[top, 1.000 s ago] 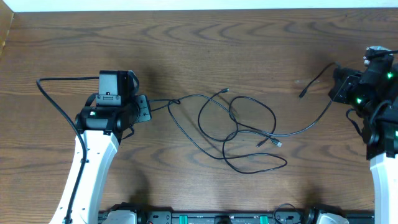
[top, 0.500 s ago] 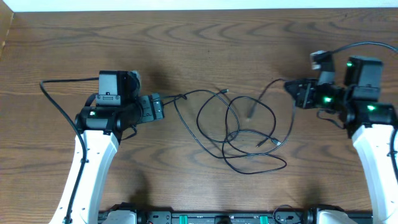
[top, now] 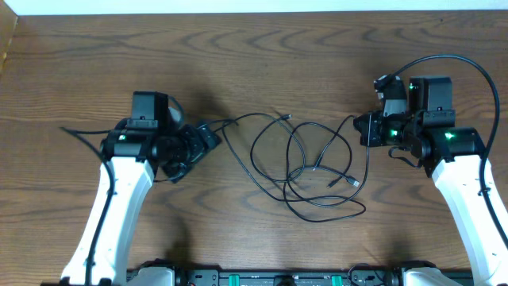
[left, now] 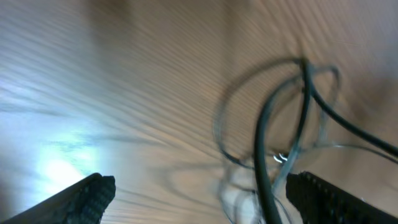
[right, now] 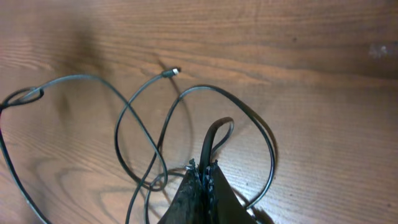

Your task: Untangle cables

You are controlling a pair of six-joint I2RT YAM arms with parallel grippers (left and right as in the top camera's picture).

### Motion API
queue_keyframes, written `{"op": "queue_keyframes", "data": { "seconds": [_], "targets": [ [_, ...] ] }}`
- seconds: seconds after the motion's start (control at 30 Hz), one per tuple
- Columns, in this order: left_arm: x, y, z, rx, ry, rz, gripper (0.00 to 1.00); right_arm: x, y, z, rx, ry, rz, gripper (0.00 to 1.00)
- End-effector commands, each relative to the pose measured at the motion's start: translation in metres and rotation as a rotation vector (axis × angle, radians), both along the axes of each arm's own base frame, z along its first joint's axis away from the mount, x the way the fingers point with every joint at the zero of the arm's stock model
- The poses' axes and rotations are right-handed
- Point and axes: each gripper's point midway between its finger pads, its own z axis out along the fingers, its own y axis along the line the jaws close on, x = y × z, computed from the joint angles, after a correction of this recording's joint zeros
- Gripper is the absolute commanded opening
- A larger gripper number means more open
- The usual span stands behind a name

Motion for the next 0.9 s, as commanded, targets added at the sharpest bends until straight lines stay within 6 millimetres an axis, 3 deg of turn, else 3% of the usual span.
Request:
{"op": "queue_keyframes", "data": {
  "seconds": [0.0,0.13,0.3,0.37,0.47,0.6,0.7,0.87],
  "targets": [
    [-0.011,-0.04,0.007,-0.227,0.002,-0.215,0.95,0.0,-0.001,0.0,-0.014,0.01,-0.015,0.01],
    [-0.031,-0.044,-0.013,-0.225,0.004,-0.461,0.96,-0.002,-0.001,-0.002,-0.016,0.024,-0.015,0.01],
    [-0.06,-0.03,-0.045,-0.168,0.215,-0.509,0.96,-0.009,-0.002,-0.005,-0.018,0.055,-0.014,0.01],
    [-0.063,-0.035,-0.047,-0.221,0.257,-0.5,0.96,-0.011,0.0,-0.006,-0.011,0.066,-0.008,0.01],
    [-0.06,-0.052,-0.039,-0.354,0.233,-0.502,0.99,-0.018,0.015,0.0,0.058,0.062,0.077,0.01],
    [-0.044,-0.071,-0.018,-0.49,0.051,-0.576,1.0,-0.036,0.053,0.025,0.221,-0.041,0.366,0.01],
    [-0.032,-0.073,-0.018,-0.487,-0.016,-0.59,1.0,-0.044,0.065,0.037,0.277,-0.105,0.482,0.01],
    [-0.026,-0.072,-0.02,-0.47,-0.05,-0.6,1.0,-0.049,0.067,0.01,0.145,-0.066,0.503,0.04]
  ]
}}
